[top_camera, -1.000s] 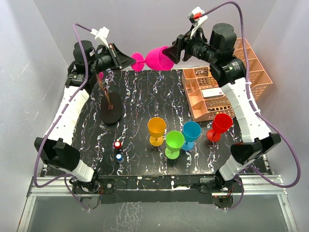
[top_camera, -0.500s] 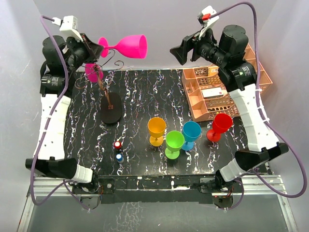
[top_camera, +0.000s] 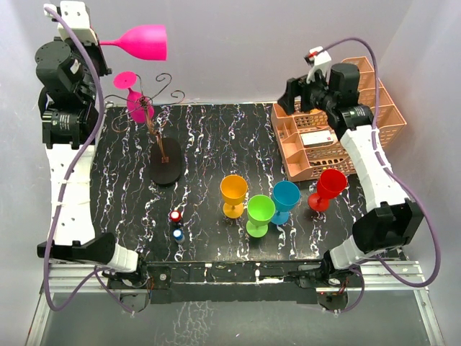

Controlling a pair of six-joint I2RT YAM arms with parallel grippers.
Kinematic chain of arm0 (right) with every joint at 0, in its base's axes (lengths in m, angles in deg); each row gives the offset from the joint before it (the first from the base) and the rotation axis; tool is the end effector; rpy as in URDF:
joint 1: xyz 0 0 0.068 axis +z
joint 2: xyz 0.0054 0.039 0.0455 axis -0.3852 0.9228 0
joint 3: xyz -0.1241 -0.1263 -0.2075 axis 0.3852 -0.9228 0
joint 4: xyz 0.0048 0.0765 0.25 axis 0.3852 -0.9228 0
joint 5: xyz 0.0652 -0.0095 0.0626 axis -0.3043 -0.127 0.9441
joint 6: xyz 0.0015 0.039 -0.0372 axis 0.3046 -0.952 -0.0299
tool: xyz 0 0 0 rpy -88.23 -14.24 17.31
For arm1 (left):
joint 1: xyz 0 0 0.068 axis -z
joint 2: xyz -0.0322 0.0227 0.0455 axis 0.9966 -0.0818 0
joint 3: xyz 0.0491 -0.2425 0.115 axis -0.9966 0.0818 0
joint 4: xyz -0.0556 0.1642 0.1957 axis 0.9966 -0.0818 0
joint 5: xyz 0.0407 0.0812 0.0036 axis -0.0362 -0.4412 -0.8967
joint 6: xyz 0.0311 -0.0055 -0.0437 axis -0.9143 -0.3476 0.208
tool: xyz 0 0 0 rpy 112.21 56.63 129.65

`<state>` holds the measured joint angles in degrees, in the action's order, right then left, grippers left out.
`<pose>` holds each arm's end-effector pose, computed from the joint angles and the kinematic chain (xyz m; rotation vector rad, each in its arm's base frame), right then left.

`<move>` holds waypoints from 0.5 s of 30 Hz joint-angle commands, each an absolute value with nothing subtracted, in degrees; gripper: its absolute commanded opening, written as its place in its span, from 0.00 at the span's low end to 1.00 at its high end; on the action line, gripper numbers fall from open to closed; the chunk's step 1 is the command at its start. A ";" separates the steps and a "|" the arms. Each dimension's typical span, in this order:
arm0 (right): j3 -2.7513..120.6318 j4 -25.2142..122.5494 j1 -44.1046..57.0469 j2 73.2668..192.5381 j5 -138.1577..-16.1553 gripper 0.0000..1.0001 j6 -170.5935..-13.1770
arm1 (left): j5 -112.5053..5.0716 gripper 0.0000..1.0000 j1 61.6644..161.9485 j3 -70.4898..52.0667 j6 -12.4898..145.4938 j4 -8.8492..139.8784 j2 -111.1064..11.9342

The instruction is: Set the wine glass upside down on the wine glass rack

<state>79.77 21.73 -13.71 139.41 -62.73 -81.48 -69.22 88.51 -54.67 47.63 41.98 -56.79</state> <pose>0.3368 0.0666 0.4401 -0.4657 1.8360 0.4283 0.2583 -0.0099 0.5907 0.0151 1.3370 0.1447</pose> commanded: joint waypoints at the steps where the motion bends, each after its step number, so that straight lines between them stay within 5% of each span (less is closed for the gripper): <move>1: 70.77 28.85 -19.04 135.20 -58.21 0.82 -80.94 | -78.90 0.00 88.30 -58.14 37.03 47.19 -59.06; 15: 62.95 30.73 -25.97 131.67 -48.32 0.82 -80.70 | -81.63 0.00 88.38 -61.22 23.08 60.63 -70.84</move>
